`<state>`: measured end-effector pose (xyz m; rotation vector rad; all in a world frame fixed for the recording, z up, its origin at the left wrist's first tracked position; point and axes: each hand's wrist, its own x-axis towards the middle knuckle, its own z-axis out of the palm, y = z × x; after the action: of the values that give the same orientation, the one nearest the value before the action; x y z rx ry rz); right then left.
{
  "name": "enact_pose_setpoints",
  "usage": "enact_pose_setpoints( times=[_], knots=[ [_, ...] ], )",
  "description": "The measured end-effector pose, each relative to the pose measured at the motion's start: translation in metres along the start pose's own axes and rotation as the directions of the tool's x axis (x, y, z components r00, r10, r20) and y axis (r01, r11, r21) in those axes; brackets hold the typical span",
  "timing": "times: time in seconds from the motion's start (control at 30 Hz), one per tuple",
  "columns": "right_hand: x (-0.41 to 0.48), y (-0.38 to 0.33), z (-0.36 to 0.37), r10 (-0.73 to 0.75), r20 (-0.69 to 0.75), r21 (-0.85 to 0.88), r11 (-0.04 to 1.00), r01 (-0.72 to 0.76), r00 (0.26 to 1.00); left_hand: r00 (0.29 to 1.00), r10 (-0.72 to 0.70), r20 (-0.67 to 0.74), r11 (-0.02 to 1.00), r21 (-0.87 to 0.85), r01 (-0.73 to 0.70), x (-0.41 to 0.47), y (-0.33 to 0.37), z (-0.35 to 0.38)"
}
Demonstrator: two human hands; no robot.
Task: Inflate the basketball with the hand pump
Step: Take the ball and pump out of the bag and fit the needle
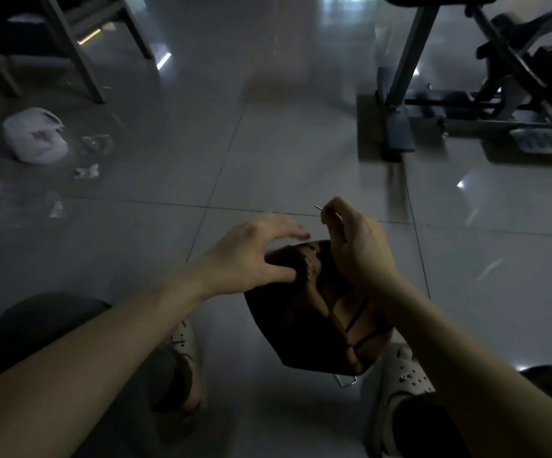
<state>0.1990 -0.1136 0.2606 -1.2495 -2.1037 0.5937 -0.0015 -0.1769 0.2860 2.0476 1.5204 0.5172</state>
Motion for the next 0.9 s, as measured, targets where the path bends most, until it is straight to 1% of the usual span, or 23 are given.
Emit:
enact_pose_setpoints(
  times=[0.07,0.17,0.2,0.3,0.33,0.43,0.47,0.6,0.67,0.77,0.9],
  knots=[
    [-0.004,-0.004,0.001,-0.019,0.027,0.018,1.000,0.019,0.999,0.999,0.005,0.050,1.000,-0.028,-0.004,0.001,-0.001,0.002],
    [-0.008,-0.009,0.004,-0.054,0.119,0.023,0.998,0.052,0.991,0.991,0.077,0.110,0.997,0.021,-0.079,0.001,0.000,0.010],
    [-0.008,-0.009,0.002,-0.046,0.125,0.034,0.999,0.042,0.991,0.989,0.091,0.114,0.994,0.045,-0.096,-0.001,-0.001,0.013],
    [-0.003,-0.005,-0.020,0.022,0.085,0.011,1.000,-0.023,0.996,0.996,0.065,0.059,0.991,0.116,-0.071,-0.004,-0.011,0.014],
    [-0.003,-0.002,-0.026,0.044,0.104,-0.018,0.999,-0.043,0.994,0.998,0.046,0.036,0.991,0.126,-0.051,-0.006,-0.016,0.011],
    [-0.014,0.003,-0.028,0.109,0.264,-0.073,0.993,-0.093,0.958,1.000,0.018,-0.023,0.990,0.141,-0.015,-0.012,-0.028,0.001],
    [-0.018,0.002,-0.023,0.110,0.302,-0.075,0.993,-0.091,0.947,0.999,0.022,-0.042,0.987,0.160,-0.015,-0.014,-0.031,-0.001],
    [-0.025,-0.007,-0.007,0.043,0.326,-0.076,0.997,-0.020,0.944,0.992,0.053,-0.112,0.962,0.271,-0.021,-0.018,-0.030,-0.005],
    [-0.027,-0.013,-0.002,-0.004,0.330,-0.084,0.996,0.033,0.944,0.989,0.066,-0.129,0.956,0.291,-0.026,-0.020,-0.030,-0.006],
    [-0.030,-0.021,0.003,-0.049,0.337,-0.057,0.996,0.072,0.940,0.983,0.101,-0.153,0.951,0.306,-0.050,-0.021,-0.030,-0.004],
    [-0.029,-0.023,0.004,-0.110,0.309,-0.163,0.972,0.167,0.945,0.980,0.122,-0.160,0.933,0.355,-0.058,-0.018,-0.032,0.001]
  ],
)
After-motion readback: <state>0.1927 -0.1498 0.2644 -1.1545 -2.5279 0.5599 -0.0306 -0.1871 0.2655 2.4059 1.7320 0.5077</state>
